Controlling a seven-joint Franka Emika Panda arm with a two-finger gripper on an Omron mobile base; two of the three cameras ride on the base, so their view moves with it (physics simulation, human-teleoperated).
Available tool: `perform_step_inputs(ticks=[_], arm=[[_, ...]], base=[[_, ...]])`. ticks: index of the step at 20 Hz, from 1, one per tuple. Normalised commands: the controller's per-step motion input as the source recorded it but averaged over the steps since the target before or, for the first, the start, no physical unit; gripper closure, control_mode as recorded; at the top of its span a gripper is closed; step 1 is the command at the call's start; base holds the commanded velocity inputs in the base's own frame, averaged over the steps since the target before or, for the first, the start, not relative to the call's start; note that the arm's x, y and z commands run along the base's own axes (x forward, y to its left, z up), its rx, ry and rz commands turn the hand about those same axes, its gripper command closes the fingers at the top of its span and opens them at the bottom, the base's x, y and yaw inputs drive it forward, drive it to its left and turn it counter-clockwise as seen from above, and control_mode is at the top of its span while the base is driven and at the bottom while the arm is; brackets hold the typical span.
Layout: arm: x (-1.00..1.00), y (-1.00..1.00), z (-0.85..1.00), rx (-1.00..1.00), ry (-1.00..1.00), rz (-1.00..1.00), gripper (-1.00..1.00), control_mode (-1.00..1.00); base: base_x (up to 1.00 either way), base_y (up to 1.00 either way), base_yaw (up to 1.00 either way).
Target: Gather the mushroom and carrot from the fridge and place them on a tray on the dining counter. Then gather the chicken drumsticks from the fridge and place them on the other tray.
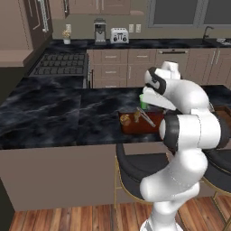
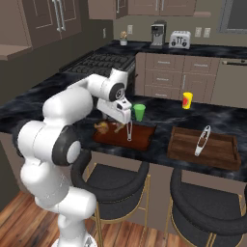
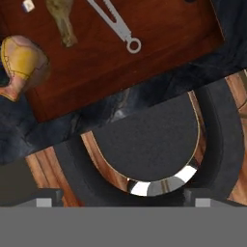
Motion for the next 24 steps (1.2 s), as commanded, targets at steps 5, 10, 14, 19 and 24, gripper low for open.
perform_step_inputs(ticks=[5, 10, 14, 19, 24], arm=[[-0.8, -0.22, 0.32, 0.0, -0.07, -0.04, -1.0, -1.0], [-0.83, -0.27, 0.1, 0.0, -0.02, 0.0, -1.0, -1.0], [-0.04, -0.01, 0.0, 0.0, 0.01, 0.0, -1.0, -1.0], [-0.36, 0.0, 0.0, 0.0, -0.09, -0.03, -1.0, -1.0], [-1.0, -0.03, 0.16, 0.0, -0.3, -0.02, -1.0, -1.0]], base=[[0.0, 0.0, 0.0], [0.0, 0.0, 0.0], [0.0, 0.0, 0.0], [0.0, 0.0, 0.0], [0.0, 0.0, 0.0]])
